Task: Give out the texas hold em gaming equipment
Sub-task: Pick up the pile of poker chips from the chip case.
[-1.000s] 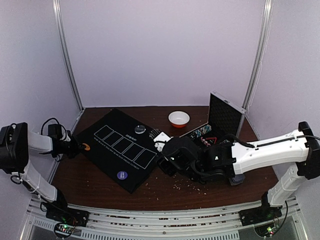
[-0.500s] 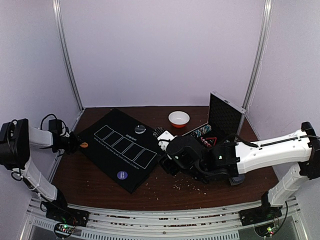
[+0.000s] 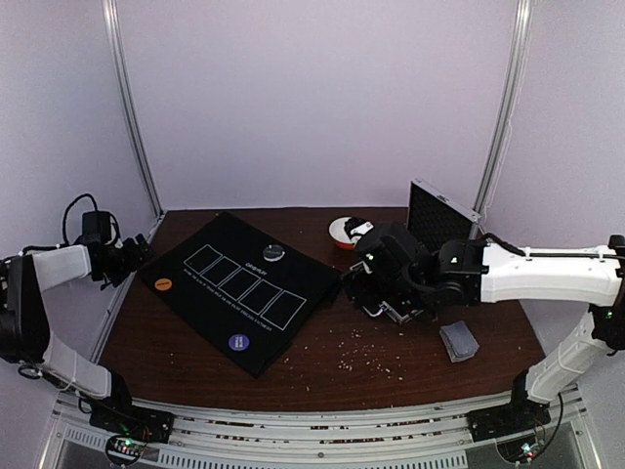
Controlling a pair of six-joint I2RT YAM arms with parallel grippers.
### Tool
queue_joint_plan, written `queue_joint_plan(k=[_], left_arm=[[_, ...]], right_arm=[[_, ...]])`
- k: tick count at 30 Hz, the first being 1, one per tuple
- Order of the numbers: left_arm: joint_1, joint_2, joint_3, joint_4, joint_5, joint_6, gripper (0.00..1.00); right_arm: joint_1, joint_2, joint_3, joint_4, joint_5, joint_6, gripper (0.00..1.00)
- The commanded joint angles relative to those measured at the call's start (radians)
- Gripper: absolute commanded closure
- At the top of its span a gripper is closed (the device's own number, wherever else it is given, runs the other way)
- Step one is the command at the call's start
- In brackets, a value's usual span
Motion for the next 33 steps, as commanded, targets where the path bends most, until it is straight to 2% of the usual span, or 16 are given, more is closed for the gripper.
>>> queue_joint_plan(k=[1,3,6,8,11,17,21,23,29,33], left_arm=[[-0.162,-0.135,0.080,0.003,-0.206,0.135,0.02],[-0.289,-0.147,0.131,0.008,-0.240,0.233,0.02],[-0.419,-0.114,0.223,-0.022,-0.217,0.319,0.02],[-0.475,-0.079,0.268,-0.045,-0.182,0.360,0.02],[-0.545,-0.029,0.282,-0.045,-0.156,0.406,0.02],[-0.569,0.005,0.283,-0.083,-0.076,0.425,0.02],[-0.568,-0.034,0.274,-0.077,-0.059,0.430,0.02],[-0.569,-0.050,0.260,-0.066,-0.070,0.436,0.02],[-0.569,-0.047,0.262,-0.070,-0.078,0.448,0.02],[-0.568,-0.039,0.259,-0.070,-0.080,0.450,0.02]], right_arm=[[-0.151,-0.081,-0.003,-0.200,-0.102,0.109,0.13],[-0.211,-0.100,-0.012,-0.220,-0.163,0.103,0.13],[-0.312,-0.086,-0.010,-0.251,-0.275,0.051,0.12],[-0.370,-0.038,0.012,-0.290,-0.326,0.018,0.12],[-0.426,0.085,0.091,-0.357,-0.302,-0.034,0.13],[-0.448,0.318,0.300,-0.318,-0.316,-0.194,0.14],[-0.511,0.491,0.454,-0.355,-0.282,-0.224,0.26],[-0.534,0.552,0.517,-0.359,-0.269,-0.238,0.28],[-0.542,0.670,0.611,-0.364,-0.213,-0.275,0.27],[-0.545,0.675,0.615,-0.368,-0.228,-0.282,0.26]])
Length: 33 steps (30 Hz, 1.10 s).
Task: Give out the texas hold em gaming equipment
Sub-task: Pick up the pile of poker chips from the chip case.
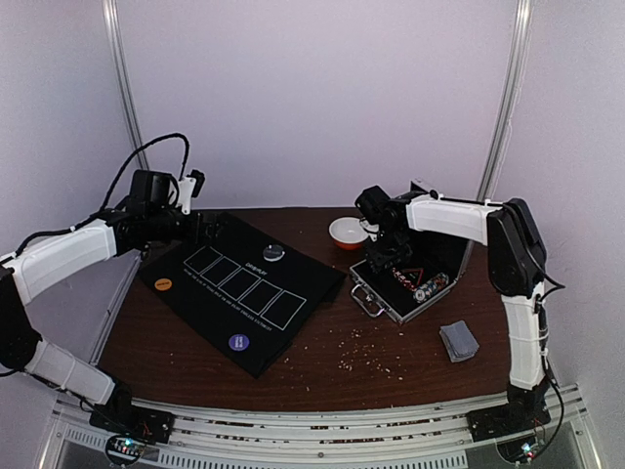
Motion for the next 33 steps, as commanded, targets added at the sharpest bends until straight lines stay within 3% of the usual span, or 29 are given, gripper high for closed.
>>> queue_joint_plan(k=[1,6,18,25,33], left_arm=[[-0.001,0.008,-0.006,0.023,0.008,0.021,0.02],[-0.001,0.015,-0.003,0.018,0.016,0.024,0.02],[0.000,0.015,-0.002,0.017,0.016,0.028,0.02],[-0.001,0.015,-0.003,0.017,0.023,0.027,0.02],[-0.001,0.010,-0.005,0.017,0.018,0.029,0.02]], right_arm=[[0.001,-0.009,0.023,-0.026,0.014,-0.039,0.25],[0.001,-0.030,0.032,-0.093,0.020,-0.030,0.24],[-0.013,-0.273,-0.300,-0.179,0.063,0.039,0.19],[-0.047,-0.276,-0.381,-0.171,0.094,0.029,0.14],[-0.065,-0.236,-0.376,-0.135,0.075,0.011,0.30]])
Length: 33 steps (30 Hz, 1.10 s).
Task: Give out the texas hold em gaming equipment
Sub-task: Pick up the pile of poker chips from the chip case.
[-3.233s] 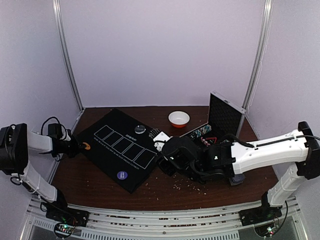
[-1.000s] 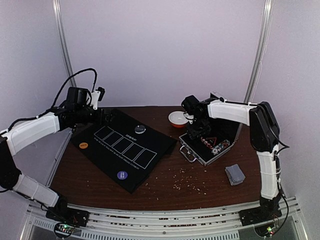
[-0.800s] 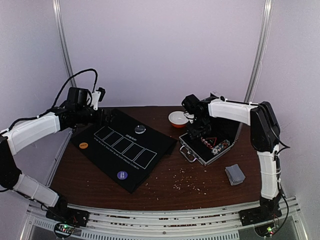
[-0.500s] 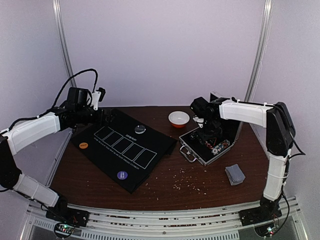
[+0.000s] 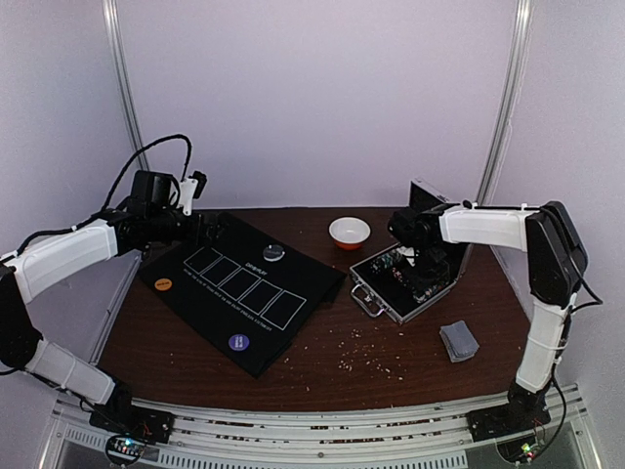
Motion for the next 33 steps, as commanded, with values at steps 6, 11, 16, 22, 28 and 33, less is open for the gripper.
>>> queue_joint_plan(k=[6,11,16,22,28,33], left_arm=[[0.000,0.002,-0.004,0.018,0.003,0.016,0.02],[-0.001,0.005,-0.003,0.018,0.006,0.015,0.02],[-0.001,0.008,-0.005,0.018,-0.001,0.017,0.02],[-0.001,0.011,-0.002,0.016,0.008,0.018,0.02],[-0.001,0.014,-0.001,0.016,0.017,0.019,0.02],[0.000,0.019,-0.002,0.015,0.018,0.018,0.02]], right_arm=[[-0.007,0.053,-0.001,0.018,-0.023,-0.001,0.40],[-0.004,0.058,-0.008,0.018,-0.084,0.011,0.46],[0.003,0.050,-0.018,0.016,-0.135,0.023,0.51],[0.021,0.041,-0.013,0.011,-0.150,0.031,0.52],[0.031,0.034,-0.004,-0.003,-0.145,0.032,0.52],[0.031,0.021,0.004,-0.011,-0.103,0.041,0.49]])
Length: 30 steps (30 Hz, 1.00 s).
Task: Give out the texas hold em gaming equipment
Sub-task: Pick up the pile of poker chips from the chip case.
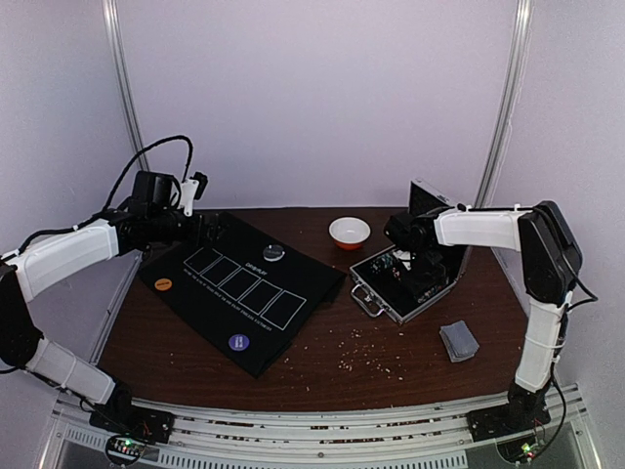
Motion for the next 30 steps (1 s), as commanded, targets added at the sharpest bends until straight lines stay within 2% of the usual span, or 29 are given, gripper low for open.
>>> queue_joint_plan(k=[1,8,16,25,30], left_arm=[[-0.001,0.011,-0.002,0.014,0.019,0.015,0.02],[-0.001,0.012,-0.003,0.015,0.023,0.017,0.02],[-0.001,0.017,-0.003,0.015,0.032,0.015,0.02],[-0.001,0.017,-0.002,0.014,0.035,0.015,0.02],[-0.001,0.016,-0.001,0.015,0.038,0.015,0.02]], right_arm=[[0.015,-0.014,0.007,-0.034,-0.022,0.019,0.46],[0.014,-0.009,0.023,-0.033,0.033,0.017,0.30],[0.010,0.019,0.022,-0.020,0.042,0.005,0.24],[0.001,0.033,0.005,-0.012,-0.020,0.001,0.29],[0.006,0.029,0.004,-0.022,-0.085,0.003,0.37]])
